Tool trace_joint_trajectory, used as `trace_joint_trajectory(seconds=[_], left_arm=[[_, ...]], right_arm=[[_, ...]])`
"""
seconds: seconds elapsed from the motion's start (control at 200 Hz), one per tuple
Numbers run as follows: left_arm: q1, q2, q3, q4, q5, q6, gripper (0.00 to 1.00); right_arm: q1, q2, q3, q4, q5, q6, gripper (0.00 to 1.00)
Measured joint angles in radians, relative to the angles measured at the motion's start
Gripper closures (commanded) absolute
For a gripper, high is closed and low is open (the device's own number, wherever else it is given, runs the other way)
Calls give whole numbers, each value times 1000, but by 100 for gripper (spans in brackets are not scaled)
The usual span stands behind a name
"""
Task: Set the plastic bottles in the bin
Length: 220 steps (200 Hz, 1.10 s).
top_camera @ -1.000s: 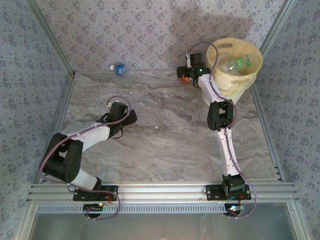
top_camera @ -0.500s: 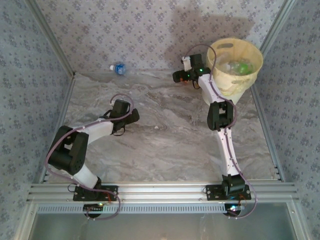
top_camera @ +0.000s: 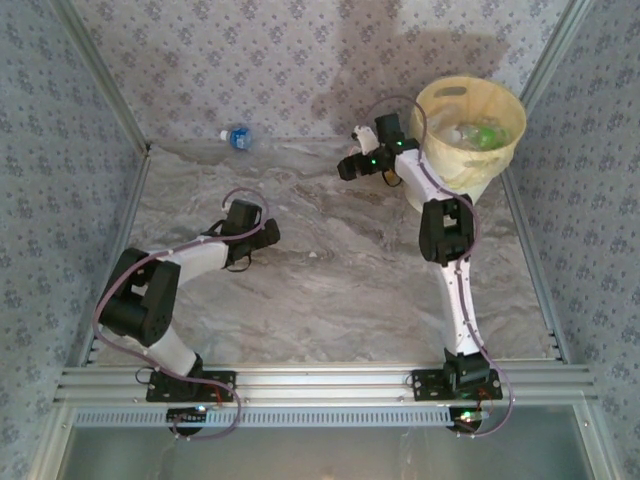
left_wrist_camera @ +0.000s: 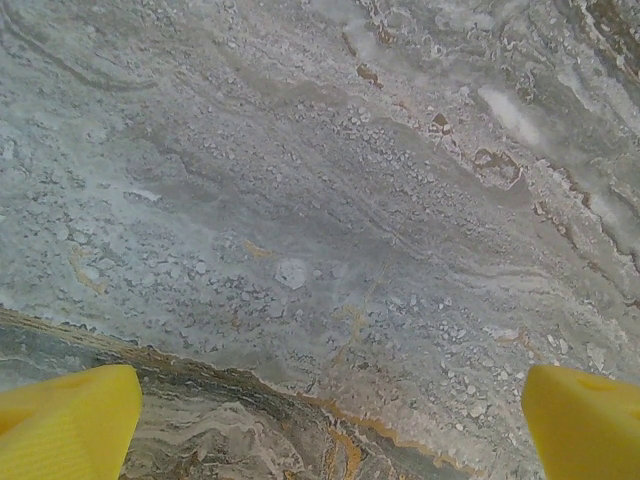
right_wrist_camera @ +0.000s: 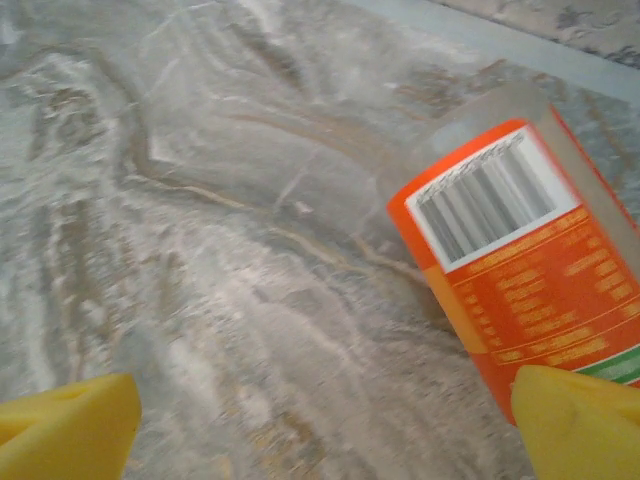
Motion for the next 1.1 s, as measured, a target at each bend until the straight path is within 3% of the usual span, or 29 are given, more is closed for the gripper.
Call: trace_joint_trajectory(seconds=[0.22,0.525,0.635,0.69,0.745,0.944,1.099], left_arm=[[0,0,0,1,3,0,2],[0,0,0,1,3,1,2],[0,3,0,1,3,3,2],[0,8,0,1,4,3,2],[0,12,0,1,4,3,2],[0,14,0,1,21,2,2],[0,10,0,2,26,2,2]], right_arm=[[8,-34,-19,69,101,-16,1],[40,89,97,-143,203,-240,5],[67,119,117,-229,219,-282,11],[76,127,122,-262,221,-304,26],[83,128,129,-276,222,-314,34],[90,119,118,-285,255,-311,45],[92,17,-47,-244,255,-288,51]])
